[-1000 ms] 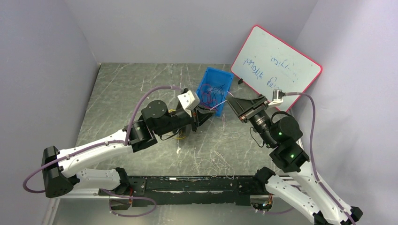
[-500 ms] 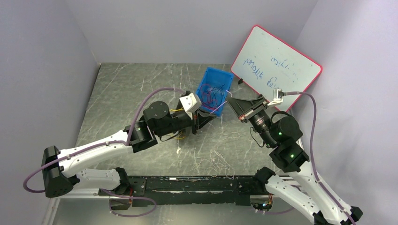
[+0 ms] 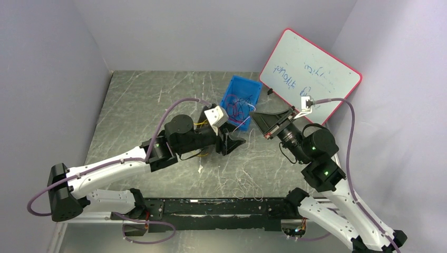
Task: Wrap the cables
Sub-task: Adjust the cable at the center of the board.
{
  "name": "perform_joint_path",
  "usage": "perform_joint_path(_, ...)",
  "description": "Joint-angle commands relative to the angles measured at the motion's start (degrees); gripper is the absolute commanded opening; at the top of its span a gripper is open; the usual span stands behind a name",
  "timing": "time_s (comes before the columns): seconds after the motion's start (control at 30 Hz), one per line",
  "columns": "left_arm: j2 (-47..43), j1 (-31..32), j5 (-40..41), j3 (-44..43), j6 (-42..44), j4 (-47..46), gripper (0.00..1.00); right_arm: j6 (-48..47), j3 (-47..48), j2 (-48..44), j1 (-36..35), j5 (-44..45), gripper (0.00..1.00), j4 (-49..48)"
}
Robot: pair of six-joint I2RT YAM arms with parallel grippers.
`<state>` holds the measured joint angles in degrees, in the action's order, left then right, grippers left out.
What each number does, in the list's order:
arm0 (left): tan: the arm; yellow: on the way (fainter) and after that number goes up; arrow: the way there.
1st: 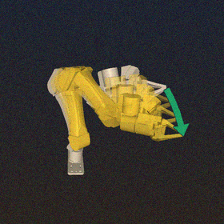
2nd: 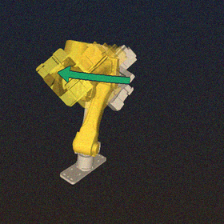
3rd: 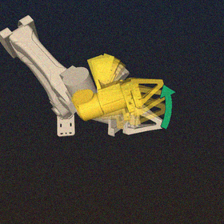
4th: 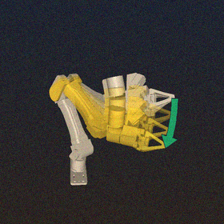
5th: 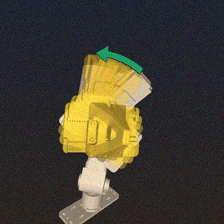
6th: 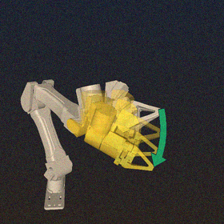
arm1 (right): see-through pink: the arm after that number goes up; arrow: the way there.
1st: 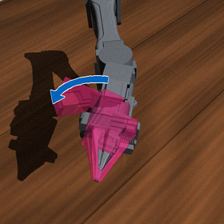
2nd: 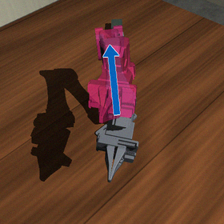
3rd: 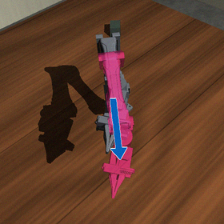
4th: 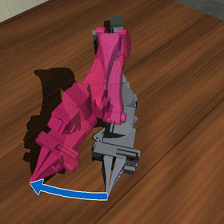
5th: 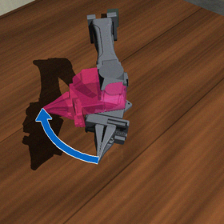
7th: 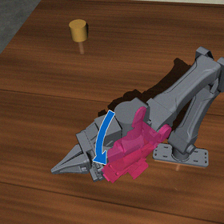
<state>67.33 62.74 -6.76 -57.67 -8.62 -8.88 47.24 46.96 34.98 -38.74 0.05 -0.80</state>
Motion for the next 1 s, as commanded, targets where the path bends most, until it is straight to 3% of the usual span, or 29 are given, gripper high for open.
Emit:
perform_joint_path(0.0, -2.6, 0.4, 1.2, -0.6, -1.1, 2.9, 0.63, -10.6, 3.5, 1.1, -0.1, -4.2, 0.0, 2.7)
perform_joint_path(0.2, -4.8, 0.3, -0.1, -0.9, -1.8, 6.9, 0.7, -23.6, 5.0, 0.9, -0.1, -5.7, 0.0, 8.3)
perform_joint_path(0.5, -6.1, -1.0, 7.2, -2.7, -3.6, 15.5, 0.71, -39.8, 2.9, 0.6, -0.1, -8.6, 0.0, 13.8)
perform_joint_path(0.63, -5.6, -6.1, -0.8, -3.6, -7.3, 16.7, 0.7, -47.2, -1.1, 0.2, -0.1, -11.5, 0.0, 11.4)
perform_joint_path(0.97, -3.7, -20.6, -22.8, -2.5, -19.6, 15.0, 0.67, -55.6, -10.1, 1.2, -0.2, -17.2, 0.0, 0.0)
